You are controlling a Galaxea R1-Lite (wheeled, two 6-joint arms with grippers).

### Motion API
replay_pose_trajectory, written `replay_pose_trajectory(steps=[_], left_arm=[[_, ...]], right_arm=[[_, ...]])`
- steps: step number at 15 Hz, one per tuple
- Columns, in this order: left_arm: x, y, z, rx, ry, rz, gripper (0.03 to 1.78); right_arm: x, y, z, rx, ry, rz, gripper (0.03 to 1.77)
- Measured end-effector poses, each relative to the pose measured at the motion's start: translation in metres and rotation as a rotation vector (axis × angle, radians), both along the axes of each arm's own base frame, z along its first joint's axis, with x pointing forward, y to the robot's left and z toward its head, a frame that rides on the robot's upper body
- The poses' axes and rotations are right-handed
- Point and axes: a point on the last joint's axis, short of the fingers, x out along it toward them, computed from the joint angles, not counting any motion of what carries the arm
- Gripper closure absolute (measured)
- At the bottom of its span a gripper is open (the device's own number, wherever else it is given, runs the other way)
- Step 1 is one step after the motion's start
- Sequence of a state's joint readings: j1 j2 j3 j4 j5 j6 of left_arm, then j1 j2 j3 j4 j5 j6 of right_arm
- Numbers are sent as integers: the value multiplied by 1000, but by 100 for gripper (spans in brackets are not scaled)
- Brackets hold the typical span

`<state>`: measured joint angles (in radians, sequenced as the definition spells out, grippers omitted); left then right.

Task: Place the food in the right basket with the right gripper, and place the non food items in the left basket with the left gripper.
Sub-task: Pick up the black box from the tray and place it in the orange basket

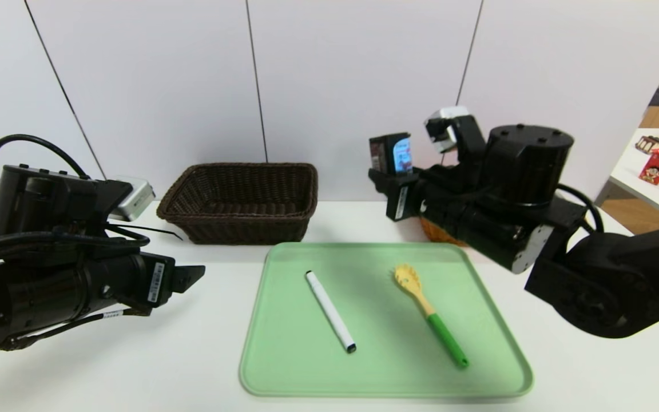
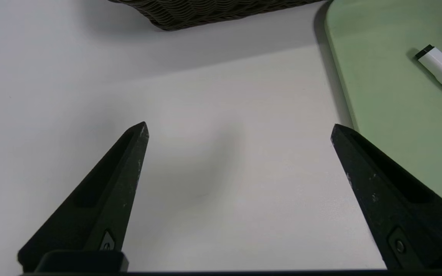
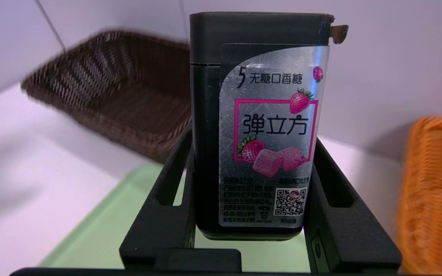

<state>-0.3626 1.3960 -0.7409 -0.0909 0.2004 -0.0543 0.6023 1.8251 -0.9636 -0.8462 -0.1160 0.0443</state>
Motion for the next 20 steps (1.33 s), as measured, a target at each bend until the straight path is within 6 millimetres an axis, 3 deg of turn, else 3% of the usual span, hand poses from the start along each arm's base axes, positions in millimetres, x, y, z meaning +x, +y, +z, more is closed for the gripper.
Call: replay_pose_trajectory(steps=[2, 5, 10, 15, 20], left_arm=[[-1, -1, 0, 0, -1, -5, 12], [-1, -1, 0, 0, -3, -8, 12], [-2, -4, 1, 1, -4, -19, 12], [-2, -4, 1, 0, -6, -20, 12], [-2, -4, 1, 0, -5, -20, 12]], right_arm=[[8, -24, 23, 24, -39, -74, 106], [26, -72, 40, 13, -44, -212, 106], [47, -141, 37, -42, 43, -344, 106], [65, -167, 22, -83, 198, -363, 106], [95, -174, 6, -97, 259, -384, 106]])
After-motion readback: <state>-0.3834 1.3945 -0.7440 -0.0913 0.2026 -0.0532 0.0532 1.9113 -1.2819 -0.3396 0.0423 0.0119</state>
